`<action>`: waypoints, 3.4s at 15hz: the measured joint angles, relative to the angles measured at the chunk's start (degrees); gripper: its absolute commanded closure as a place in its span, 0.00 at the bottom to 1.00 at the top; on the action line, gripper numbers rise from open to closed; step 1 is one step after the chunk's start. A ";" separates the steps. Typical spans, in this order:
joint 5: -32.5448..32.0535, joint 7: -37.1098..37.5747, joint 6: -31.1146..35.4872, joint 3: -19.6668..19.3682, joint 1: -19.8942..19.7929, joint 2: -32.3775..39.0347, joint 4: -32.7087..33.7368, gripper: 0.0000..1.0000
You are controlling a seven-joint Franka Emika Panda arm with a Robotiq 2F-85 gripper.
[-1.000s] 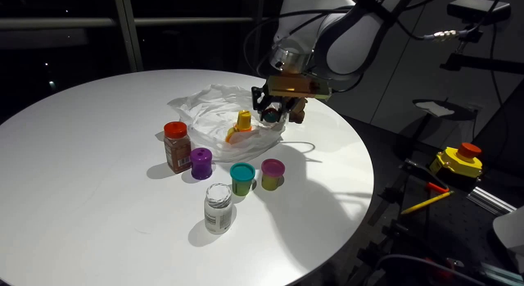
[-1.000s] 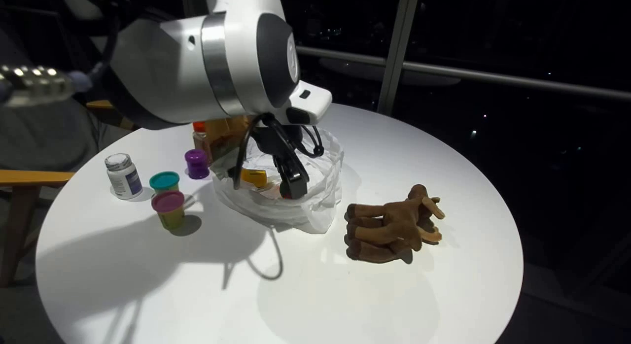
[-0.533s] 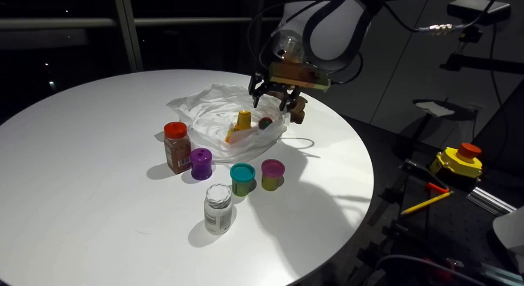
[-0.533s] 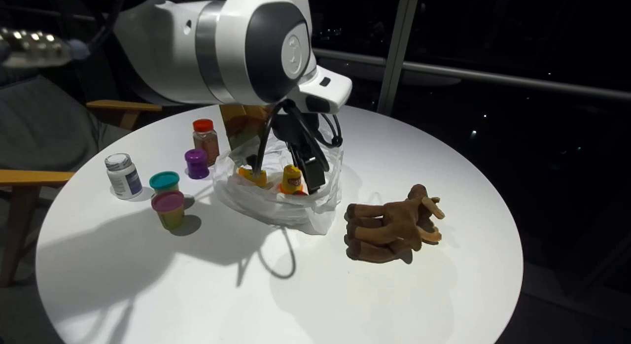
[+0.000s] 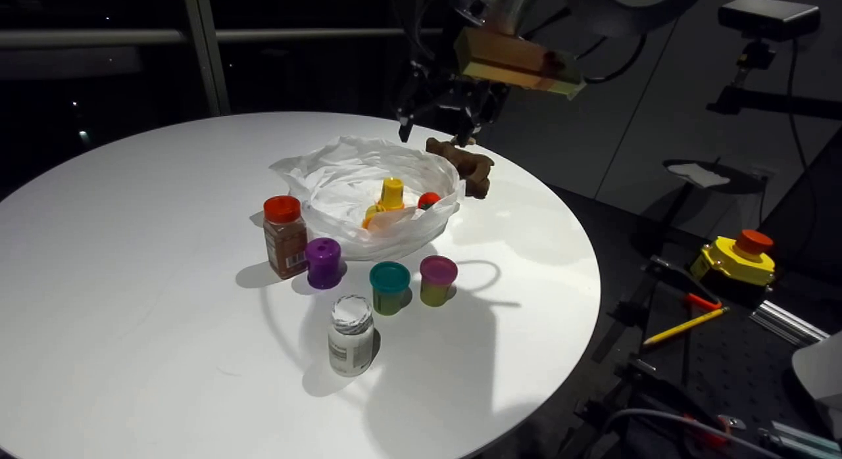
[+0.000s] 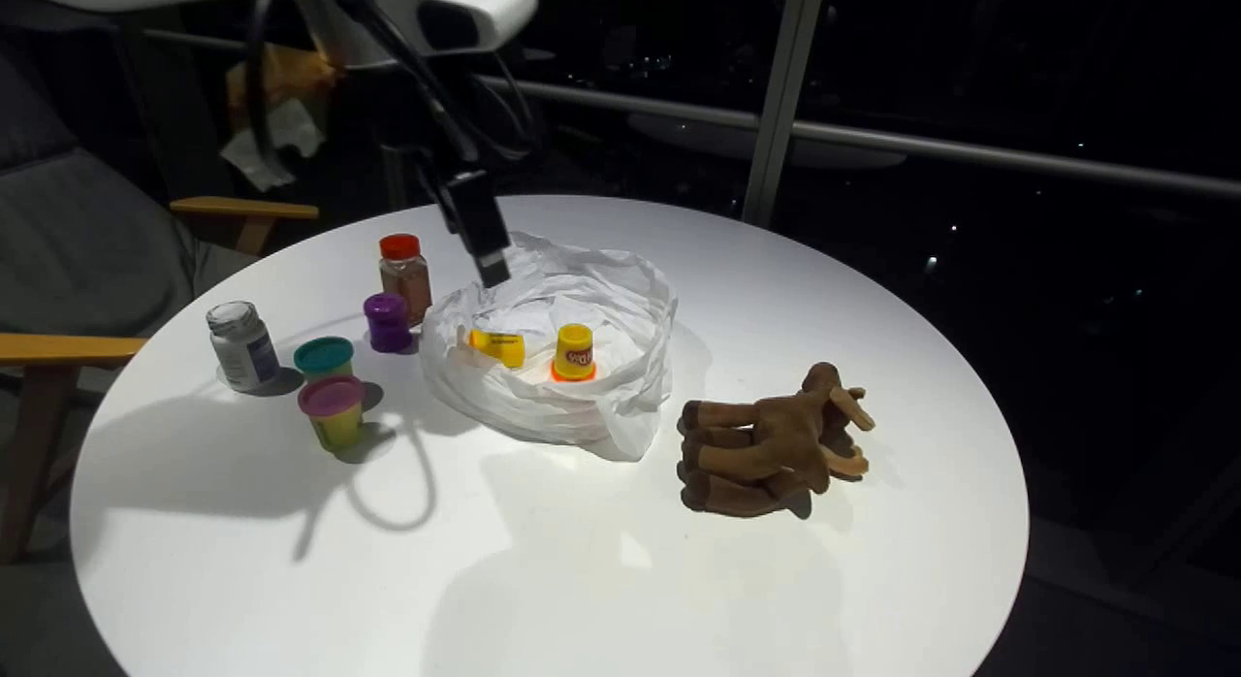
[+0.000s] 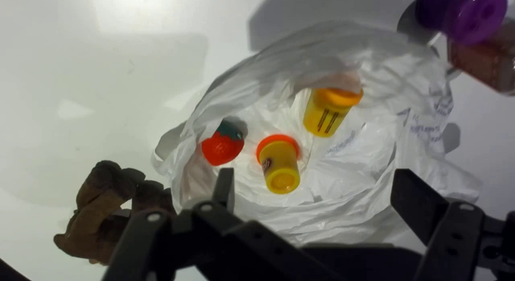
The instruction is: Pick up the objects from the table and put them on the plastic
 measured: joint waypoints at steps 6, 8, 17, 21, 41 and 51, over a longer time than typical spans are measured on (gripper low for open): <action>-11.27 11.67 -1.85 5.48 9.25 -1.58 -4.60 0.00; -20.65 16.18 -3.00 5.49 11.49 0.04 -4.27 0.00; -42.14 18.37 -5.09 4.25 12.62 7.62 -3.95 0.00; -44.11 17.73 -4.44 2.91 12.04 10.32 -3.05 0.00; -34.10 4.27 -2.88 2.83 3.43 10.07 0.15 0.81; -4.27 -8.62 -7.68 5.35 -3.91 10.95 15.14 0.81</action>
